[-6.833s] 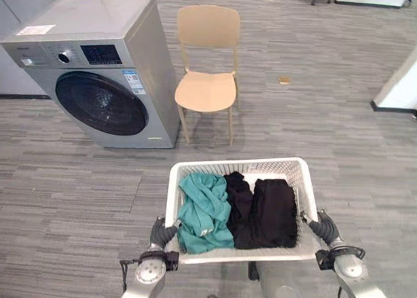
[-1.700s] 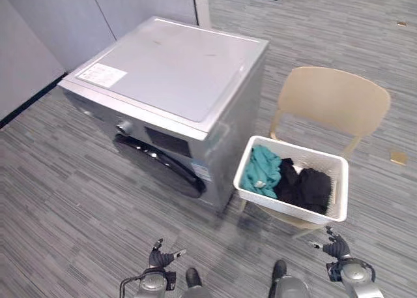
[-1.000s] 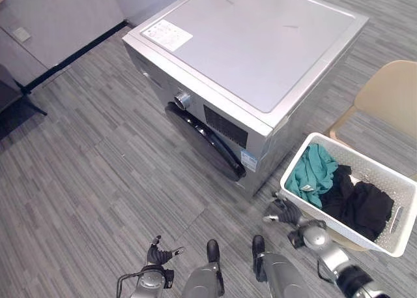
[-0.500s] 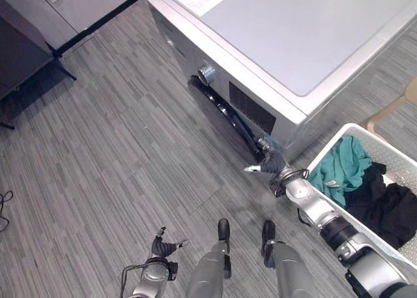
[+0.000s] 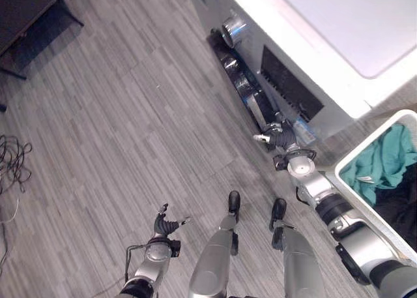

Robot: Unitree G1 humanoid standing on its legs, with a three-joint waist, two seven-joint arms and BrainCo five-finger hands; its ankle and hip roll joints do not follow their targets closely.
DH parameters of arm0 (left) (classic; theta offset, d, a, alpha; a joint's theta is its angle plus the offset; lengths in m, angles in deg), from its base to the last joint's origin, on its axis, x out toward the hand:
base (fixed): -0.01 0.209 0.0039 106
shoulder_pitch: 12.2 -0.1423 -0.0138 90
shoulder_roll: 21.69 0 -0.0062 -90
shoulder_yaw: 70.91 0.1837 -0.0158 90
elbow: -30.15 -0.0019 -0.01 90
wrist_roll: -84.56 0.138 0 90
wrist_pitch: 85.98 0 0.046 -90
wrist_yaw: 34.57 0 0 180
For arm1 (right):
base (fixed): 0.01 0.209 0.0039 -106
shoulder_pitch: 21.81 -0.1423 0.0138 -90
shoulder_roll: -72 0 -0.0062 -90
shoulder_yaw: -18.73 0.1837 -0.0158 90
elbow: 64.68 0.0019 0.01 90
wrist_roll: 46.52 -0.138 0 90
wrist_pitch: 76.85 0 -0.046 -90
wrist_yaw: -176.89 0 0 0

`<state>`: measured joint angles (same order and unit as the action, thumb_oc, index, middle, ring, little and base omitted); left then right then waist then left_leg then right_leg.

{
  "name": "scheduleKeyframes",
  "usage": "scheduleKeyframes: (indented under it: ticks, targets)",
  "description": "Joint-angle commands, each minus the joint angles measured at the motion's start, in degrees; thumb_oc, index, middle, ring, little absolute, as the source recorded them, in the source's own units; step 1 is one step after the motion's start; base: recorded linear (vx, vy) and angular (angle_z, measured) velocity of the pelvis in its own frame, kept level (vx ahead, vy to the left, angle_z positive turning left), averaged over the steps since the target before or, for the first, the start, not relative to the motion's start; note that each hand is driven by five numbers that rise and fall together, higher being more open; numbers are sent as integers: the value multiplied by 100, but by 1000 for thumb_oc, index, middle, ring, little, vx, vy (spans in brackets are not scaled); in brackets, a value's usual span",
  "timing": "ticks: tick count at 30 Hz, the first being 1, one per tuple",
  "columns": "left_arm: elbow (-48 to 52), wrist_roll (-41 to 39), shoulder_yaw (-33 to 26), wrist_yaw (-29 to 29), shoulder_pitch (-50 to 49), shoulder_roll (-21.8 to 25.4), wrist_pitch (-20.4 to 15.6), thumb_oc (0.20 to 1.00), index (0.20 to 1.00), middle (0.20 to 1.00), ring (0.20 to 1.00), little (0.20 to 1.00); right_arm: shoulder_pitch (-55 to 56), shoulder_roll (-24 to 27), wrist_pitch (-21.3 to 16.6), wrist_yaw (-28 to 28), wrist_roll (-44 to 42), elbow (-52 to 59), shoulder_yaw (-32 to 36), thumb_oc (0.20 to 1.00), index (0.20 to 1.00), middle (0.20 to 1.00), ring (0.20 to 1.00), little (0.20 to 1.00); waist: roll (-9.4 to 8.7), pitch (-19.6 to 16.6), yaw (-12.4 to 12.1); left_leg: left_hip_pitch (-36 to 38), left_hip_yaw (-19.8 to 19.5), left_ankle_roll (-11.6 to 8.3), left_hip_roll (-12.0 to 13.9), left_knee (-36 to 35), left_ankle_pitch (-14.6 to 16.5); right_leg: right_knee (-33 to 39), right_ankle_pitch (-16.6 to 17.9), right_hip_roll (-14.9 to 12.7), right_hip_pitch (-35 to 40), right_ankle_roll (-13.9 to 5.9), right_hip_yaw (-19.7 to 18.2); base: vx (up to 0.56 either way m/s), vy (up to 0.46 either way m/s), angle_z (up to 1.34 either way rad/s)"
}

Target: Grab the laundry basket,head to the washer,open it,put in the laundry and shut it.

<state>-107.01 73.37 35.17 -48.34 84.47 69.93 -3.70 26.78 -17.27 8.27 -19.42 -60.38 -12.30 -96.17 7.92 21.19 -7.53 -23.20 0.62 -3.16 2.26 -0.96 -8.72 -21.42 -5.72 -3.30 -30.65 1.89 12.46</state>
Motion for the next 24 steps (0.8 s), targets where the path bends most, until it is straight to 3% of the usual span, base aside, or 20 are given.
scheduleKeyframes:
  ticks: [1, 6, 7, 8, 10, 11, 14, 18, 24]
  targets:
    - [38, -254, 231, -153, 116, 327, -154, 1000, 1000, 1000, 1000, 1000, -367, -364, -291, 10, -169, 205, -110, 1000, 1000, 1000, 1000, 1000, -329, -29, -107, 243, 163, 195, -621, 67, 494, 1847, 756, -205, 838, -797, -403, -6, 32, 9]
    - [-224, -343, 391, -221, 599, 244, -134, 1000, 1000, 1000, 1000, 1000, -692, -1176, -406, 407, -768, 476, -679, 1000, 1000, 1000, 1000, 1000, -445, 91, -276, 34, 55, 274, -669, 366, 603, 1699, 724, -254, 762, -828, -366, -7, 32, 11]
    - [-385, -330, 497, -267, 822, 217, -136, 1000, 1000, 1000, 1000, 1000, -731, -1670, -399, 768, -1125, 566, -1133, 1000, 1000, 1000, 1000, 1000, -465, 115, -359, 15, -16, 284, -677, 436, 640, 1622, 669, -277, 779, -825, -320, 2, -10, 6]
    - [-385, -330, 497, -267, 822, 217, -136, 1000, 1000, 1000, 1000, 1000, -731, -1670, -399, 768, -1125, 566, -1133, 1000, 1000, 1000, 1000, 1000, -466, 112, -358, 12, -17, 284, -677, 436, 639, 1622, 669, -277, 777, -825, -319, -2, -51, 3]
    - [-547, -366, 663, -334, 1020, 203, -169, 1000, 1000, 1000, 1000, 1000, -743, -2513, -375, 1399, -1510, 833, -2071, 1000, 1000, 1000, 1000, 1000, -438, 148, -547, -22, -199, 266, -715, 540, 661, 1398, 539, -331, 795, -801, -149, 3, -104, 8]
    - [-542, -454, 695, -354, 1080, 185, -212, 1000, 1000, 1000, 1000, 1000, -833, -2696, -368, 1556, -1426, 946, -2307, 1000, 1000, 1000, 1000, 1000, -398, 143, -641, -44, -306, 238, -746, 563, 654, 1299, 484, -361, 793, -787, -41, 13, -97, 12]
    - [-387, -624, 681, -405, 1071, 207, -340, 1000, 1000, 1000, 1000, 1000, -906, -2863, -573, 1534, -1134, 1078, -2664, 1000, 1000, 1000, 1000, 1000, -283, 99, -808, -57, -540, 171, -844, 601, 642, 1163, 340, -427, 863, -738, 200, 29, -107, 54]
    - [-411, -786, 556, -431, 1050, 273, -391, 1000, 1000, 1000, 1000, 1000, -1006, -2747, -638, 1306, -936, 963, -2517, 1000, 1000, 1000, 1000, 1000, -278, 24, -912, -50, -682, 125, -864, 581, 623, 1145, 269, -443, 945, -709, 353, 48, -75, 98]
    - [-538, -753, 381, -394, 1066, 510, -277, 1000, 1000, 1000, 1000, 1000, -1311, -1926, -399, 998, -998, 514, -1838, 1000, 1000, 1000, 1000, 1000, -531, 30, -920, -45, -547, 83, -738, 518, 631, 1316, 352, -400, 1005, -751, 369, 8, -14, 26]
